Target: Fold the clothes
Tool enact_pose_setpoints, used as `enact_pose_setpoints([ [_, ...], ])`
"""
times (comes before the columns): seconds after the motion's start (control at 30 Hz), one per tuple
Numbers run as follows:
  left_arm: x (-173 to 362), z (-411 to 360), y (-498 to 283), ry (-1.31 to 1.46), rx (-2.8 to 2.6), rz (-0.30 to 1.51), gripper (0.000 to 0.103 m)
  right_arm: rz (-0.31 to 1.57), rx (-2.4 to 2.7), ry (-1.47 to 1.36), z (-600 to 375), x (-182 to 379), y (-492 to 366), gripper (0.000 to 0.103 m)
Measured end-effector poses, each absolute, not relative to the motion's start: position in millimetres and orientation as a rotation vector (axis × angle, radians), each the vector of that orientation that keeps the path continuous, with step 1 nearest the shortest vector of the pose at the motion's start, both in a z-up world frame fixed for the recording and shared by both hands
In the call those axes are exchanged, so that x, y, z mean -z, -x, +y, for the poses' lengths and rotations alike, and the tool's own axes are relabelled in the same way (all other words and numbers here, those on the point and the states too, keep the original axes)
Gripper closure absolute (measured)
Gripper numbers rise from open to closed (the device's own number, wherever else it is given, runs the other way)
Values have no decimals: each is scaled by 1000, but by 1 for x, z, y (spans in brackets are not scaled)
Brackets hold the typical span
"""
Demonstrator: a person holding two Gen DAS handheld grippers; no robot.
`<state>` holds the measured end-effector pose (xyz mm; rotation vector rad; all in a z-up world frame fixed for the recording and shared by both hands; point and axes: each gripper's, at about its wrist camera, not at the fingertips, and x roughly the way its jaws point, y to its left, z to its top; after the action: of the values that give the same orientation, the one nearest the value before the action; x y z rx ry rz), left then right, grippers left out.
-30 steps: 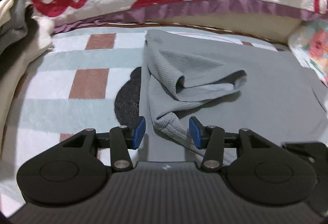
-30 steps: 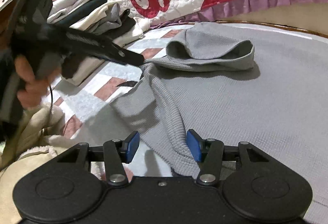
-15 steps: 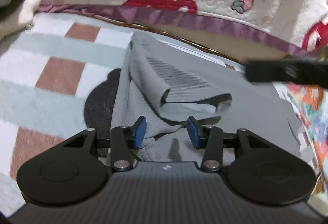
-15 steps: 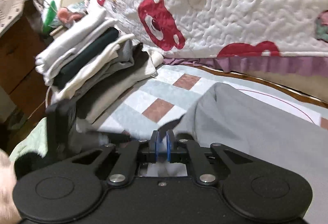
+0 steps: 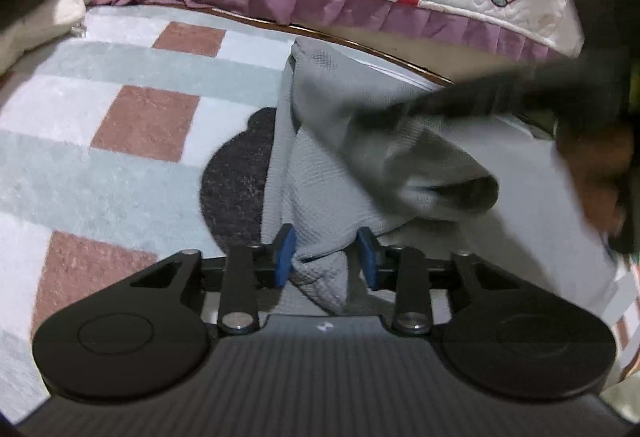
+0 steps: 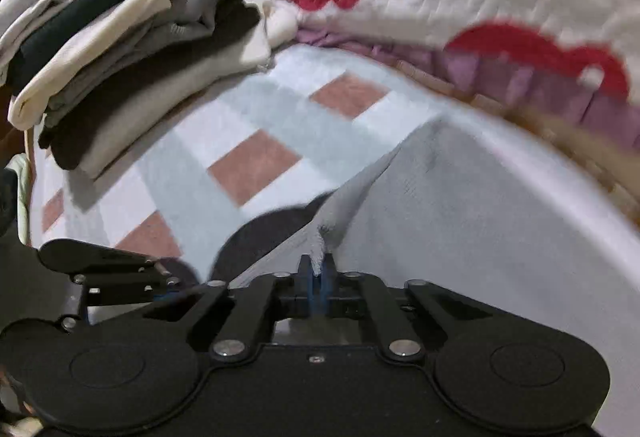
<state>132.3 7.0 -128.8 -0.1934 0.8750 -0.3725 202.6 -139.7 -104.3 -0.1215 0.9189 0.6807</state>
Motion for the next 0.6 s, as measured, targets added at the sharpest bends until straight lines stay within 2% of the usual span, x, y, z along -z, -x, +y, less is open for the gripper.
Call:
enact_pose_setpoints([
  [0.2, 127, -5, -131, 83, 350, 873, 78, 739, -476, 34, -208, 59, -237, 100],
  [0.43, 126, -5, -129, 72, 335, 868, 83, 755, -287, 94, -245, 91, -250, 99],
  [0.53, 125, -6, -129, 67, 329, 858, 89, 706, -197, 51, -263, 100, -244, 88],
  [0.6, 121, -8, -129, 63, 332, 848, 94, 697, -190, -73, -279, 101, -235, 83],
])
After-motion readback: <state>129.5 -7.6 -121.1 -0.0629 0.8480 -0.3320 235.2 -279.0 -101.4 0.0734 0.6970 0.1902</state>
